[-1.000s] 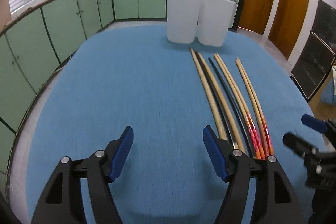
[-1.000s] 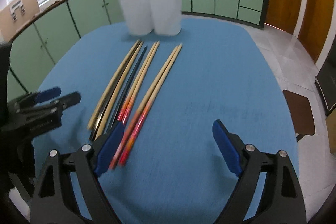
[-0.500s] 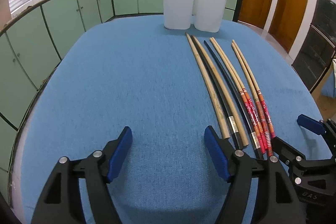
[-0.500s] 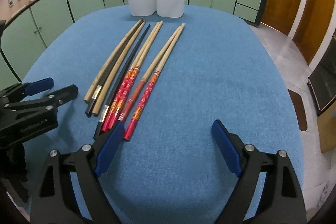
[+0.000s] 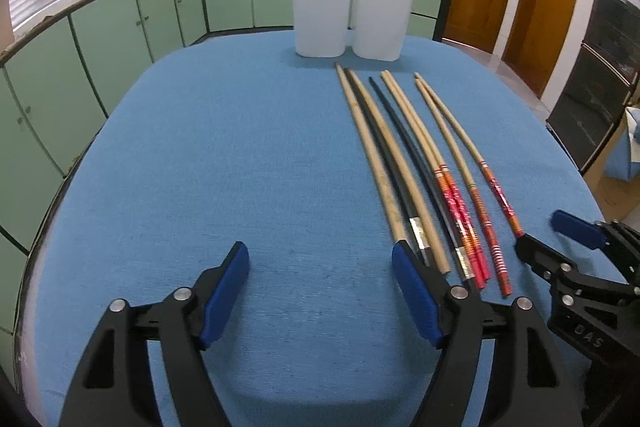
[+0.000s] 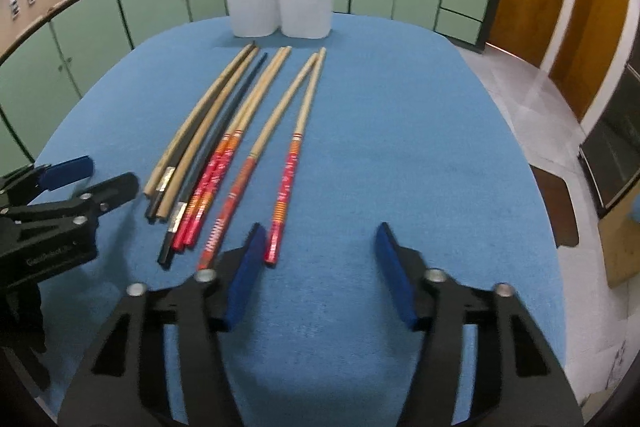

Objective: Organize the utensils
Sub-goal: 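Grasp a plain wooden chopstick with the left tool while the right grasps a red-patterned chopstick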

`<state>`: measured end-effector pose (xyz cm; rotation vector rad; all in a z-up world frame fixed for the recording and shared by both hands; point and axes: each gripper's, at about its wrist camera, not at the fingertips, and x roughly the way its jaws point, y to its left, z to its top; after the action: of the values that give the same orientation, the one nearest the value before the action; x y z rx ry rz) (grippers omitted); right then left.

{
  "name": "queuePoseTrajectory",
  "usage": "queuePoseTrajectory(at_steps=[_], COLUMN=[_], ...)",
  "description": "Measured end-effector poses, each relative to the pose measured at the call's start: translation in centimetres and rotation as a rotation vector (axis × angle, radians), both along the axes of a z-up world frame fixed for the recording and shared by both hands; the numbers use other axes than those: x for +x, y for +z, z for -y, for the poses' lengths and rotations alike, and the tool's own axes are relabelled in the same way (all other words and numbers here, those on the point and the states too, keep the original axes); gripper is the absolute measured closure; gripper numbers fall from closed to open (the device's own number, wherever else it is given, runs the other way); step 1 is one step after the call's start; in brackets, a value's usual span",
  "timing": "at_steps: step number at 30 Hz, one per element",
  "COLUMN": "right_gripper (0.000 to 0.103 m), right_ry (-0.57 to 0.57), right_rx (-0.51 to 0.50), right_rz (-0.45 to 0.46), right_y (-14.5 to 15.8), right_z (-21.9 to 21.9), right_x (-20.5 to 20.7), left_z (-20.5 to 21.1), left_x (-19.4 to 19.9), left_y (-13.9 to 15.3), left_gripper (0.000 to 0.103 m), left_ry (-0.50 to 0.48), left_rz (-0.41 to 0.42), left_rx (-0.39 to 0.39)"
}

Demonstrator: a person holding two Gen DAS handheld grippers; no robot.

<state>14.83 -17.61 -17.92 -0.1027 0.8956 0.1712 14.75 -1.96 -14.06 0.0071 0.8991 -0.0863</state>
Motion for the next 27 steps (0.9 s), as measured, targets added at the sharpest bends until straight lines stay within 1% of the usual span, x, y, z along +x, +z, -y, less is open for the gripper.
queuePoseTrajectory(at_steps=[1, 3, 4, 9, 14, 22, 27], right_gripper=[0.061, 0.072, 0.075, 0.083, 0.083, 0.083, 0.083], right_ry=[0.006, 0.018, 0.020, 0.011, 0.013, 0.014, 0.014], right_rx=[0.001, 0.005, 0.010, 0.024, 0.023, 0.028, 0.028], right_rz=[0.000, 0.003, 0.003, 0.001, 0.003, 0.006, 0.007], right_y=[0.0, 0.0, 0.0, 0.1, 0.0, -0.1, -0.2], right_z=[-0.1, -0.2, -0.2, 0.4, 0.5, 0.5, 0.4], right_x=[-0.2, -0.1, -0.2, 0.0, -0.1, -0.1, -0.1], left_z=[0.2, 0.5, 0.6, 1.1, 1.3, 1.2, 1.2], left_x=[0.0, 0.1, 0.1, 0.0, -0.1, 0.3, 0.4], left_y=[0.0, -0.1, -0.1, -0.1, -0.3, -0.4, -0.3], left_gripper=[0.030, 0.030, 0.030, 0.030, 0.030, 0.030, 0.038], left_ry=[-0.006, -0.012, -0.016, -0.037, -0.036, -0.026, -0.019], left_rz=[-0.001, -0.002, -0.001, -0.009, -0.011, -0.010, -0.004], left_rx=[0.000, 0.000, -0.001, -0.001, 0.022, 0.031, 0.018])
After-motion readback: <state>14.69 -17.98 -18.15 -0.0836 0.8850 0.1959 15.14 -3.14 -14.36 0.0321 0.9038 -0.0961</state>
